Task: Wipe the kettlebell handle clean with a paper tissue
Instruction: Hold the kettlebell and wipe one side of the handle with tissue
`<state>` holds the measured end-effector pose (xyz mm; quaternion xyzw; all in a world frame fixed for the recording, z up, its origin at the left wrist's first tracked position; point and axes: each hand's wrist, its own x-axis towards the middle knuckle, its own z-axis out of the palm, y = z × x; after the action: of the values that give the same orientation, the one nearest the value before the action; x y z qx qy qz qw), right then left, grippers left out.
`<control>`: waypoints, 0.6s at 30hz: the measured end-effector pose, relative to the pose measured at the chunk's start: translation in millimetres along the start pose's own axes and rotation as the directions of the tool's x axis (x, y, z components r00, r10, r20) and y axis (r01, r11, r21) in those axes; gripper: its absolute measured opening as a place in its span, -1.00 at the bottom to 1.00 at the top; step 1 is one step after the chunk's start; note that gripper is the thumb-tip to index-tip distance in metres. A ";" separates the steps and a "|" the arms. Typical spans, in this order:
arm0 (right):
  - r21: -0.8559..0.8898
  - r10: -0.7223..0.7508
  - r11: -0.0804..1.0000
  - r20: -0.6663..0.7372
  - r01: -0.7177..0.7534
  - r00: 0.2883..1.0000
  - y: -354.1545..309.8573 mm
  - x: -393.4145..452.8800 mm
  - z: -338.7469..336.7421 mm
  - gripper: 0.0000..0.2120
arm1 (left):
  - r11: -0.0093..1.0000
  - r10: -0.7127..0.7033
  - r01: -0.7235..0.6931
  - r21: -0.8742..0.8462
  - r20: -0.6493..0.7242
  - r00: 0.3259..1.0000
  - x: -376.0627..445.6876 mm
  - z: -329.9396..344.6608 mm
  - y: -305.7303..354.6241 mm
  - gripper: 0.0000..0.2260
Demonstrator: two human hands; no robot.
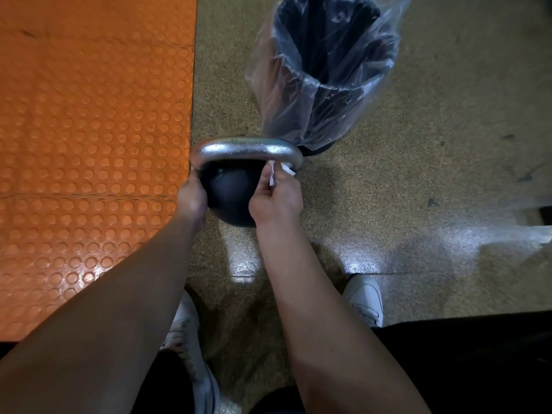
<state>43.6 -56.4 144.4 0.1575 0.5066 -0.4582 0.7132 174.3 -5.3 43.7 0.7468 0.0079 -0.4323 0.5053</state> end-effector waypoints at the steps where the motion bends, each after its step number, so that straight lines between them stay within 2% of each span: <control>1: 0.008 0.006 1.000 0.006 -0.006 1.000 -1.2 -2.8 -1.8 -0.98 | 1.000 -0.001 0.001 0.003 0.002 1.000 0.8 0.2 -0.2 -0.59; 4: 0.033 0.017 0.999 0.010 -0.018 1.000 -4.8 -8.9 -9.9 -0.83 | 1.000 0.001 -0.001 -0.001 0.002 1.000 0.5 0.6 0.6 -0.57; 8: 0.038 0.016 0.999 0.013 -0.016 1.000 -2.7 -3.0 -0.8 -0.97 | 1.000 0.014 -0.014 -0.018 -0.002 1.000 -1.6 1.8 1.2 -0.54; 11: 0.053 0.013 0.999 0.003 -0.013 1.000 -2.4 -6.3 1.0 -0.98 | 1.000 0.009 -0.009 -0.021 -0.019 1.000 -0.3 3.3 -0.7 -0.54; 15: 0.112 0.005 0.994 0.007 -0.006 1.000 -4.2 -9.5 -9.1 -0.83 | 1.000 0.006 -0.007 -0.015 -0.004 1.000 1.5 2.4 -1.5 -0.52; 18: 0.106 0.020 0.994 -0.003 -0.019 1.000 -3.3 -5.6 -3.7 -0.95 | 1.000 0.005 -0.005 -0.014 0.002 1.000 0.3 1.8 0.1 -0.51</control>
<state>38.4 -52.8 148.4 0.2010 0.4816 -0.4771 0.7071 173.4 -6.8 43.4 0.7428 0.0085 -0.4318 0.5116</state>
